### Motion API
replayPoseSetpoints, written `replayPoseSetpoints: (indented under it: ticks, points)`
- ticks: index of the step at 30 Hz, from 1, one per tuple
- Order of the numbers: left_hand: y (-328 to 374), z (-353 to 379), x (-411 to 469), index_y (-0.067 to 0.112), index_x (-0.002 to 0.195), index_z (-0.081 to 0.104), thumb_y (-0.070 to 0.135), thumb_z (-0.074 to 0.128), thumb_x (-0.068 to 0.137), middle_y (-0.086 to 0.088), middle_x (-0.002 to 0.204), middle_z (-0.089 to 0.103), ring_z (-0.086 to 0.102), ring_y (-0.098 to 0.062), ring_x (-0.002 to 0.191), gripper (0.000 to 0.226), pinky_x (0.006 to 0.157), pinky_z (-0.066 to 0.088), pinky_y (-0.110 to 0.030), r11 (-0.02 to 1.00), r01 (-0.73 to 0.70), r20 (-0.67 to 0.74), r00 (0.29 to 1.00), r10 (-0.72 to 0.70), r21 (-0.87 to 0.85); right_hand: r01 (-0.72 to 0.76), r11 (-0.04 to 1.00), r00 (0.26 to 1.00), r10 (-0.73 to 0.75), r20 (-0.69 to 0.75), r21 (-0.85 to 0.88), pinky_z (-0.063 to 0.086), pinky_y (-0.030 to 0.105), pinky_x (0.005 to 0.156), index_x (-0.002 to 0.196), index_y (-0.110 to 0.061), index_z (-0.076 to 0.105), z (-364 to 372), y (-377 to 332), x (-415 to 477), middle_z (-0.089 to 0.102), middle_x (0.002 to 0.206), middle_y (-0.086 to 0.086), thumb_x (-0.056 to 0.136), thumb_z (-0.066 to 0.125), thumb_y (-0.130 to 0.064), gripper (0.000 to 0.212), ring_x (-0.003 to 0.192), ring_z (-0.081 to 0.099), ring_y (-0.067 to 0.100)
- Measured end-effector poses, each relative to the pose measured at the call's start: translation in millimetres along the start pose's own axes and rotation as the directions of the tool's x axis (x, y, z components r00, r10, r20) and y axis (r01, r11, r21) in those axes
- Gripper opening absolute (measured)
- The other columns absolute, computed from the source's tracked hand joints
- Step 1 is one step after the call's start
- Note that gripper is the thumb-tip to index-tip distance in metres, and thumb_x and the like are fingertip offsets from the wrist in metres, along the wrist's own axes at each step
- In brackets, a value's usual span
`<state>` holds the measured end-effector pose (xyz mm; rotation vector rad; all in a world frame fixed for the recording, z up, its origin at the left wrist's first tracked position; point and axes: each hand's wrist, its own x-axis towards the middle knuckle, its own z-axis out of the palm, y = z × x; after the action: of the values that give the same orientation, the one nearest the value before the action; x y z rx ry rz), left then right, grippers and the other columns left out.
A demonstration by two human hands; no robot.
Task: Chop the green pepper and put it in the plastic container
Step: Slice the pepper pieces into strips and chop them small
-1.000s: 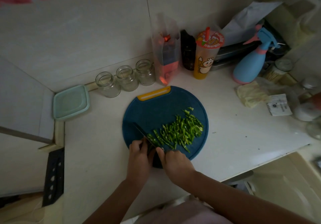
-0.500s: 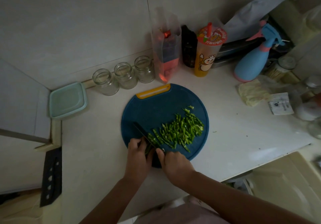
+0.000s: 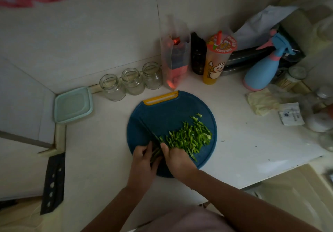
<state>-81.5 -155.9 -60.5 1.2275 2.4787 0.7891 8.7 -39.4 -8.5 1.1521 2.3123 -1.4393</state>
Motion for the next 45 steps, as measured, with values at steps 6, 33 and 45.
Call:
replayPoseSetpoints:
  ticks: [6,33,45]
  points:
    - [5.9,3.5,-7.6,0.001,0.135,0.045,0.049,0.021,0.099,-0.011,0.110,0.046,0.045,-0.017,0.098,0.064,0.087,0.043,-0.025,0.994,-0.028,-0.089,0.995,0.037,0.104,-0.133,0.954,0.991,0.129,0.032,0.270,0.041,0.029,0.039,0.056,-0.011,0.044,-10.3,13.2,-15.3,0.045,0.051,0.006,0.097,0.027,-0.055,0.063,0.037,0.045,0.019]
    - [17.2,9.8,-9.3,0.002,0.119,0.059,0.040,0.036,0.092,-0.016,0.121,0.049,0.044,-0.024,0.111,0.052,0.098,0.037,-0.031,0.968,0.177,-0.102,0.975,-0.197,-0.180,0.145,0.968,0.985,-0.161,-0.065,-0.206,0.039,0.035,0.066,0.068,-0.019,0.048,0.9,24.1,-57.0,0.065,0.086,0.015,0.097,0.023,-0.055,0.053,0.086,0.060,0.035]
    - [16.1,15.6,-8.8,-0.002,0.119,0.059,0.019,0.051,0.092,-0.016,0.119,0.048,0.046,-0.021,0.109,0.035,0.096,0.030,-0.015,0.966,0.163,-0.172,0.965,-0.198,-0.199,0.121,0.982,0.991,-0.128,-0.041,-0.143,0.041,0.036,0.068,0.059,-0.021,0.039,1.1,29.4,-54.9,0.064,0.082,0.016,0.096,0.024,-0.056,0.053,0.084,0.061,0.033]
